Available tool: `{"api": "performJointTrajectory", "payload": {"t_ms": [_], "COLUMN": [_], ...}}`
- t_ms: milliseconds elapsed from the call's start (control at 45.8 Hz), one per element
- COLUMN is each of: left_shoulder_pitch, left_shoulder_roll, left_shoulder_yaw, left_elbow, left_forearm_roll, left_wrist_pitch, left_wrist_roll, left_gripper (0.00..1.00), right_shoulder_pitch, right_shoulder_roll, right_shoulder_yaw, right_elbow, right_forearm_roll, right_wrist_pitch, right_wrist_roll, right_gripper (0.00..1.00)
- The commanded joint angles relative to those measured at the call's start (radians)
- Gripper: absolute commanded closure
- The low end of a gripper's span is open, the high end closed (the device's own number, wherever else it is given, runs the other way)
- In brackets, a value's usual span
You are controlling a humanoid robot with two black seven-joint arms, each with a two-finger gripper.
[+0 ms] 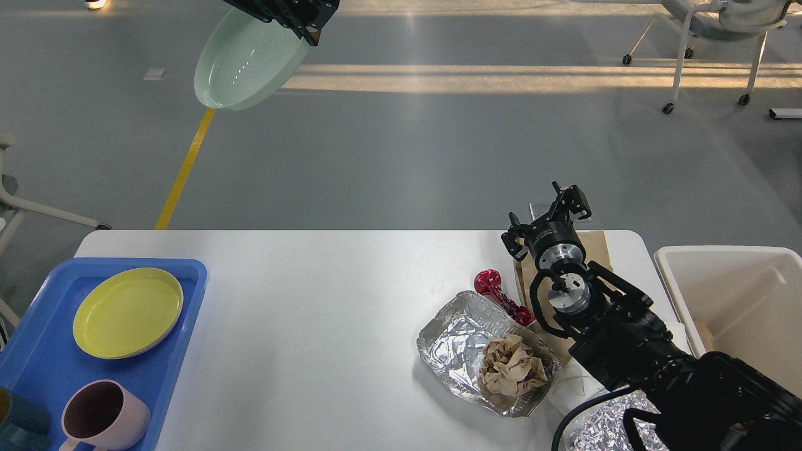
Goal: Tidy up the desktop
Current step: 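Lift the green plate up with the left gripper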
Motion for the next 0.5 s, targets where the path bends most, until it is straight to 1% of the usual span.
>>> {"api": "performJointTrajectory", "payload": {"t_ms": [0, 131, 306, 481], "left_shoulder_pitch": [0.028, 0.131, 0.319, 0.517], "left_shoulder_roll": [-0.001, 0.002, 0.034, 0.087], "left_shoulder_yaw": [0.014, 0.069, 0.135, 0.146], "left_elbow": [-0.001, 0.003, 0.019, 0.023], "left_forearm_roll": [0.015, 0.017, 0.040, 0.130], "left_wrist_pitch": [0.000, 0.000, 0.000, 0.000], "left_wrist_roll": [0.010, 0.015, 0.018, 0.016], "left_gripper": [1.00, 1.00, 1.00, 1.00], "right_shoulder_pitch": [0.000, 0.000, 0.000, 0.000], "right_shoulder_roll": [0.000, 0.000, 0.001, 0.001], "right_shoulder_yaw": [0.000, 0.000, 0.000, 0.000], "right_elbow": [0.000, 0.001, 0.000, 0.000], "right_forearm_roll": [0.000, 0.001, 0.000, 0.000], "right_wrist_pitch": [0.000, 0.000, 0.000, 0.000], "right_wrist_roll": [-0.001, -0.001, -0.001, 0.001], "right_gripper": [0.00, 0.00, 0.00, 0.00]}}
